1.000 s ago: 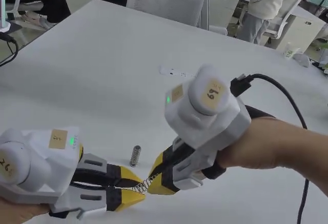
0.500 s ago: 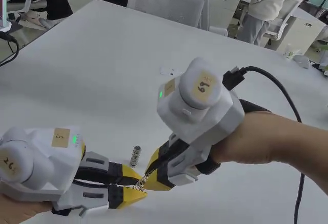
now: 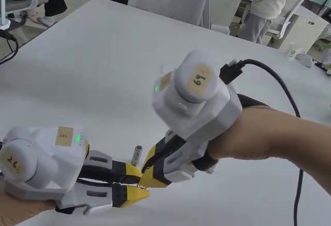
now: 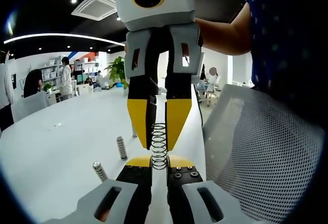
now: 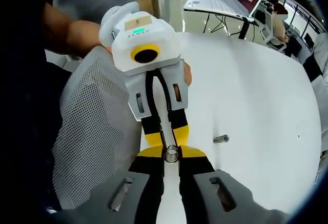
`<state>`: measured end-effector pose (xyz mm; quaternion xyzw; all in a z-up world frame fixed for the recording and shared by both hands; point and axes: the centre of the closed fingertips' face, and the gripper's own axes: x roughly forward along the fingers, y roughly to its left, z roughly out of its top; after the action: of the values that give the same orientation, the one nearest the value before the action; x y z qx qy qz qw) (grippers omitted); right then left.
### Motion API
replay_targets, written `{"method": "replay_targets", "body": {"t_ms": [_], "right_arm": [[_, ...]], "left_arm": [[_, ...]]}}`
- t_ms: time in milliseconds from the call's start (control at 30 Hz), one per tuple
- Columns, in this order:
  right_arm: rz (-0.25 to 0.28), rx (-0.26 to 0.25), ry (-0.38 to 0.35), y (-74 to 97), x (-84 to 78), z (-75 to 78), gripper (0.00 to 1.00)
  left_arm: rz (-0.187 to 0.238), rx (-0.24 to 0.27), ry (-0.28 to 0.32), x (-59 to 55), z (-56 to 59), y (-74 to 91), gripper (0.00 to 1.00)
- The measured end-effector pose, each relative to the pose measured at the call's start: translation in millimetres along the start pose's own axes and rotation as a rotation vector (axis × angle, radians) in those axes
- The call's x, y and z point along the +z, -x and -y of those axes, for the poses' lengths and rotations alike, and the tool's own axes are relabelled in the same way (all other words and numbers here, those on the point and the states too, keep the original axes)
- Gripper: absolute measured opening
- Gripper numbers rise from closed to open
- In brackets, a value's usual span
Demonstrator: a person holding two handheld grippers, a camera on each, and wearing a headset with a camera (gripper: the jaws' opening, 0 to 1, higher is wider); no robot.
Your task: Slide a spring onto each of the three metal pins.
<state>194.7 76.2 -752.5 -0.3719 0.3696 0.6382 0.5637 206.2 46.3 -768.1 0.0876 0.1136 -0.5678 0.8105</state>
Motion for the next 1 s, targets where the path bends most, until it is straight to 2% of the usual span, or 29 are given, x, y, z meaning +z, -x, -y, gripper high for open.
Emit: {"method": "replay_targets", "body": {"t_ms": [267, 533, 800, 1000], "right_arm": [[-0.02, 0.0, 0.014, -0.8, -3.5, 0.1, 0.07], [-0.021, -0.004, 0.021, -0.7, 0.1, 2.4, 0.07], [-0.029, -0.021, 0.031, 1.3, -0.1, 7.0, 0.07], [-0.033, -0.034, 0.023, 4.1, -3.8, 10.3, 0.07]], "left_arm": [[-0.006, 0.001, -0.008, -1.6, 0.8, -0.2, 0.02], [-0.001, 0.012, -0.002, -1.4, -1.2, 1.1, 0.04], [-0.009, 0.015, 0.014, -4.2, -1.1, 2.0, 0.12], [-0.004, 0.031, 0.034, -8.7, -2.1, 4.2, 0.24]]}}
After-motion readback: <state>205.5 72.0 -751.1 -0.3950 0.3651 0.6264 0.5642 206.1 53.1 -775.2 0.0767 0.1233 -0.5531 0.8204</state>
